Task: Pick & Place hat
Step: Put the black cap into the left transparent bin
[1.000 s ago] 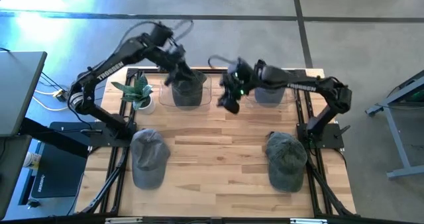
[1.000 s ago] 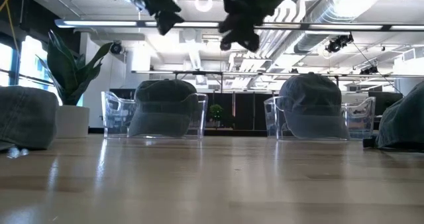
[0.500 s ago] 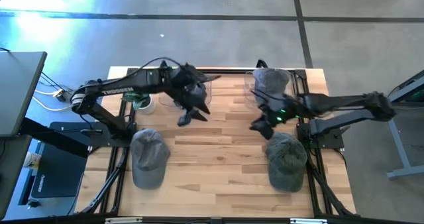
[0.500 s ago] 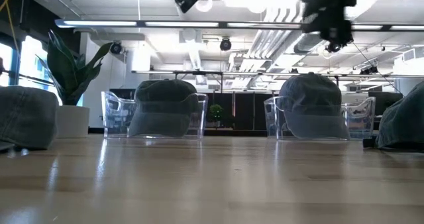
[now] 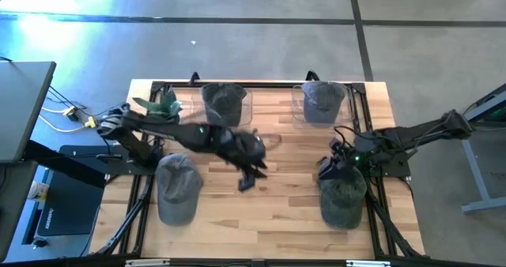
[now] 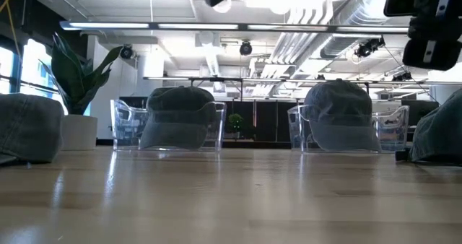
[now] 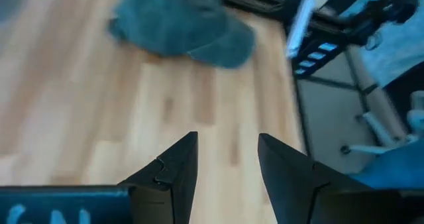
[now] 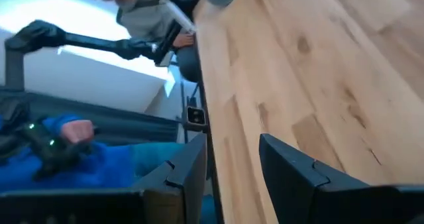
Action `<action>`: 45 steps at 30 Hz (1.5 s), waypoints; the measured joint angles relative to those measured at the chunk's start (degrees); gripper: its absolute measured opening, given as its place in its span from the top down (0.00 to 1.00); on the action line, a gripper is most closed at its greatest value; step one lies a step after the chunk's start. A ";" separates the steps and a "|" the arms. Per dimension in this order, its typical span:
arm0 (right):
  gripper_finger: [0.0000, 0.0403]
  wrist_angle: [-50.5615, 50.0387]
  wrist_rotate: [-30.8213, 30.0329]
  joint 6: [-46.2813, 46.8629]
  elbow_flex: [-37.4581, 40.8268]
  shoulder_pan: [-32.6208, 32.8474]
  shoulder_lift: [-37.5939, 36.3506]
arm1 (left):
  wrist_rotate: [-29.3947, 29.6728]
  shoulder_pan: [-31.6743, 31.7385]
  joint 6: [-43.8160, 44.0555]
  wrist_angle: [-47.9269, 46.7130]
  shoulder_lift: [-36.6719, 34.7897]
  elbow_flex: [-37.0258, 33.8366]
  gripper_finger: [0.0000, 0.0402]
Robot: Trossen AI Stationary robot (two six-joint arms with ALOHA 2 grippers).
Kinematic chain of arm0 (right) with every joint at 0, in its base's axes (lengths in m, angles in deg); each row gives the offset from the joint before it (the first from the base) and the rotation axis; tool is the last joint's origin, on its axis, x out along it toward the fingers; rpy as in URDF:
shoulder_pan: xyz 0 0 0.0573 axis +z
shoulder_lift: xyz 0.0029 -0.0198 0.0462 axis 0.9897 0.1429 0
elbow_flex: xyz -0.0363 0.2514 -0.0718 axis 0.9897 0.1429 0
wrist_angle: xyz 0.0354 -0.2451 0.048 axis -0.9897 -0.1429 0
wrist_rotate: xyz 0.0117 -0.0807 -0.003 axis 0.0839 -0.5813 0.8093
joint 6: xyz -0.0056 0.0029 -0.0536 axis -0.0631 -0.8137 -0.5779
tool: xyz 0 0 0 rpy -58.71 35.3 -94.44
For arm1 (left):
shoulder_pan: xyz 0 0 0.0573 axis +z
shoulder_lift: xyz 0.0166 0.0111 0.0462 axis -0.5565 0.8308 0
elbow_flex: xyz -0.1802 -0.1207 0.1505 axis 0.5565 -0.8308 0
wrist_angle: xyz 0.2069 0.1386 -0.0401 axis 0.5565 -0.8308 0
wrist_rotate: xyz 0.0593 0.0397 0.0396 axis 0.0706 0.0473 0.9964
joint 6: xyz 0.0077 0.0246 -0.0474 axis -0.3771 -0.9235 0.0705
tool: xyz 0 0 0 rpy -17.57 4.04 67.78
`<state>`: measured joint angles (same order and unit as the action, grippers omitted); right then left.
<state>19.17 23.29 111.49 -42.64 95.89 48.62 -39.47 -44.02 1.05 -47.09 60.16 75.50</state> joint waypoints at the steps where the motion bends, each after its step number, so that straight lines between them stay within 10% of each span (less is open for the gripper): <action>1: 0.67 1.62 0.54 -1.22 1.05 0.02 0.04 | 0.66 -1.28 1.28 0.89 1.13 0.03 0.62; 16: 0.65 -39.40 -0.13 -26.02 -18.45 0.94 13.07 | 4.69 -7.05 10.49 9.30 8.37 -0.18 0.62; 25: 0.38 -53.56 -0.03 -29.54 -19.47 0.94 15.13 | 5.13 -7.07 11.67 8.58 8.10 -0.05 0.62; 39: 0.33 -38.41 -4.95 -24.21 -19.14 0.94 15.34 | 6.26 -12.03 12.22 -48.93 -2.06 -0.83 0.62; 45: 0.33 -36.81 -5.28 -23.57 -19.17 0.94 15.32 | 2.85 -11.16 12.06 -47.48 -6.12 -7.17 0.62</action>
<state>-17.65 18.01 87.93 -61.81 96.83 63.94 -36.62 -55.19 13.12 -94.57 54.04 68.33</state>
